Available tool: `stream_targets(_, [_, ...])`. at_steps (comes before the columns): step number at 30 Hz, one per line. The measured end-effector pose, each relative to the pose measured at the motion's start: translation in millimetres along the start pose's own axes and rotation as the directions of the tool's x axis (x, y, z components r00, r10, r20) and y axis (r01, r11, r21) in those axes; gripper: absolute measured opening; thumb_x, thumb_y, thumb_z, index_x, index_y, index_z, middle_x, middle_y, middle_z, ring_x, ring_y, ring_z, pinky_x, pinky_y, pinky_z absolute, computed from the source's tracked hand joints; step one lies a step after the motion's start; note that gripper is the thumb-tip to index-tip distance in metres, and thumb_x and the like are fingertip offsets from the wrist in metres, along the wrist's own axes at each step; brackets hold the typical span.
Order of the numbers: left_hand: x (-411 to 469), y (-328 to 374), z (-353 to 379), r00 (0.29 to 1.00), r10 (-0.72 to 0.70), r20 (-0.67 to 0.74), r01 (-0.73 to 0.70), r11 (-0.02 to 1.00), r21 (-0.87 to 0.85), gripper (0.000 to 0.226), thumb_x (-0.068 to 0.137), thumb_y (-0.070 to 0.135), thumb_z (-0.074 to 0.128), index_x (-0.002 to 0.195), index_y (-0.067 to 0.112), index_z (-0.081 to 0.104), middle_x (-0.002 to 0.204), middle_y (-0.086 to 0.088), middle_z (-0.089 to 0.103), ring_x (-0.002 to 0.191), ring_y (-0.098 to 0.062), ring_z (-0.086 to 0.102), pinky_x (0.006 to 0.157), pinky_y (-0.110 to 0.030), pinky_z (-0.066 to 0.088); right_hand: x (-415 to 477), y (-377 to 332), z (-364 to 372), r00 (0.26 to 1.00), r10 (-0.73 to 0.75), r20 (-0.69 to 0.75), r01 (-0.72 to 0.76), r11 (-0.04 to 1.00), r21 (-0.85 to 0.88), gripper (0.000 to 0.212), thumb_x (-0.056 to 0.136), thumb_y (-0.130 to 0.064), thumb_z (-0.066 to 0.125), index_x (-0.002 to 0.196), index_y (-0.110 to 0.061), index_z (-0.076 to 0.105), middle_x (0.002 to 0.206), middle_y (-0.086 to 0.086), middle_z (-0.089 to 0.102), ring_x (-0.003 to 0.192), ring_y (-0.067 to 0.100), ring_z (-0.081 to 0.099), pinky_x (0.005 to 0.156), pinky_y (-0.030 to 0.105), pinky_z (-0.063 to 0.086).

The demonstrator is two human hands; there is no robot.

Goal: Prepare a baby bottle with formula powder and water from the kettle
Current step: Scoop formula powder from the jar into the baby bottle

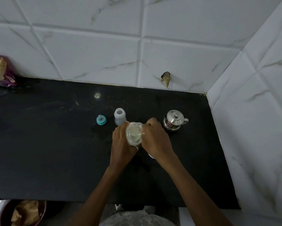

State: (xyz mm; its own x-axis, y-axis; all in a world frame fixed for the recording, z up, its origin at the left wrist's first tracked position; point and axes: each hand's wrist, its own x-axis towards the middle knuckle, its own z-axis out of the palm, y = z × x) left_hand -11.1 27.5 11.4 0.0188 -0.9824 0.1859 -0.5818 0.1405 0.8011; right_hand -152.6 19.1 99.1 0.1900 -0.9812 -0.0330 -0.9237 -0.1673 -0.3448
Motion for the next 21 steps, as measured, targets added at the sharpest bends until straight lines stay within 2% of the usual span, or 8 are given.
stream_targets(2, [0.6,-0.1,-2.4,0.999,0.023,-0.029,-0.023,1.0,0.02,0.062,0.077,0.027,0.09,0.131,0.018,0.06,0.13,0.0,0.064,0.124,-0.02,0.062,0.102,-0.048,0.051,-5.7,3.4,-2.1,0.994,-0.075,-0.078,0.077,0.997,0.025,0.014,0.092,-0.002,0.062,0.104,-0.007,0.067,0.12,0.007,0.054,0.097,0.02,0.058,0.066,0.031,0.051])
stream_targets(4, [1.1,-0.2,-4.4,0.998,0.041,-0.049,-0.04,0.999,0.019,0.062,0.076,0.023,0.091,0.129,0.021,0.06,0.129,0.003,0.065,0.123,-0.018,0.063,0.102,-0.049,0.052,-12.1,8.1,-3.8,0.972,-0.157,-0.175,0.163,0.986,0.022,0.017,0.089,0.002,0.061,0.101,-0.007,0.07,0.109,0.008,0.062,0.087,0.022,0.063,0.061,0.035,0.056])
stream_targets(9, [1.3,1.9,-3.7,0.996,0.066,-0.06,-0.062,0.996,0.071,0.066,0.074,0.021,0.092,0.131,0.018,0.059,0.13,-0.001,0.064,0.125,-0.02,0.061,0.102,-0.05,0.051,-11.3,14.7,-2.0,0.914,-0.287,-0.287,0.269,0.958,-0.103,0.025,0.083,0.002,0.059,0.096,-0.01,0.077,0.085,0.005,0.071,0.076,0.024,0.065,0.05,0.036,0.053])
stream_targets(12, [0.3,5.3,-0.5,0.995,0.088,-0.037,-0.084,0.992,0.091,0.068,0.074,0.019,0.092,0.133,0.013,0.059,0.133,-0.005,0.064,0.128,-0.024,0.06,0.105,-0.052,0.049,-6.3,17.2,4.5,0.905,-0.31,-0.292,0.279,0.95,-0.142,0.017,0.084,0.0,0.064,0.088,-0.01,0.077,0.079,0.003,0.071,0.075,0.022,0.064,0.049,0.034,0.052])
stream_targets(14, [1.3,5.4,1.1,0.996,0.085,-0.017,-0.083,0.991,0.102,0.068,0.074,0.018,0.091,0.133,0.008,0.06,0.135,-0.008,0.064,0.131,-0.026,0.058,0.108,-0.051,0.046,-6.3,18.3,9.8,0.923,-0.282,-0.263,0.256,0.958,-0.128,0.013,0.079,0.001,0.074,0.084,-0.011,0.077,0.075,0.002,0.07,0.074,0.022,0.064,0.046,0.035,0.051])
stream_targets(16, [2.4,5.2,1.6,0.997,0.079,0.005,-0.079,0.99,0.115,0.066,0.075,0.019,0.09,0.132,0.005,0.06,0.135,-0.01,0.064,0.131,-0.028,0.058,0.11,-0.05,0.045,-7.2,19.4,14.3,0.953,-0.215,-0.211,0.202,0.976,-0.079,0.013,0.082,-0.001,0.075,0.087,-0.013,0.078,0.078,0.002,0.071,0.077,0.022,0.064,0.046,0.038,0.052])
stream_targets(19, [1.6,5.1,0.7,0.998,0.059,0.031,-0.063,0.99,0.129,0.068,0.076,0.021,0.089,0.134,0.004,0.059,0.138,-0.011,0.062,0.133,-0.03,0.056,0.114,-0.046,0.042,-6.6,21.9,19.0,0.987,-0.063,-0.147,0.074,0.995,0.069,0.015,0.094,-0.01,0.066,0.092,-0.018,0.078,0.085,-0.001,0.073,0.084,0.021,0.064,0.058,0.042,0.056])
stream_targets(21, [-1.5,4.8,0.1,0.999,0.042,0.028,-0.045,0.989,0.142,0.077,0.074,0.019,0.091,0.14,0.005,0.054,0.144,-0.011,0.057,0.14,-0.029,0.049,0.119,-0.034,0.032,-4.7,23.9,19.9,0.987,0.067,-0.147,-0.033,0.974,0.225,0.015,0.094,-0.014,0.066,0.093,-0.021,0.08,0.089,-0.004,0.075,0.088,0.017,0.068,0.068,0.041,0.057])
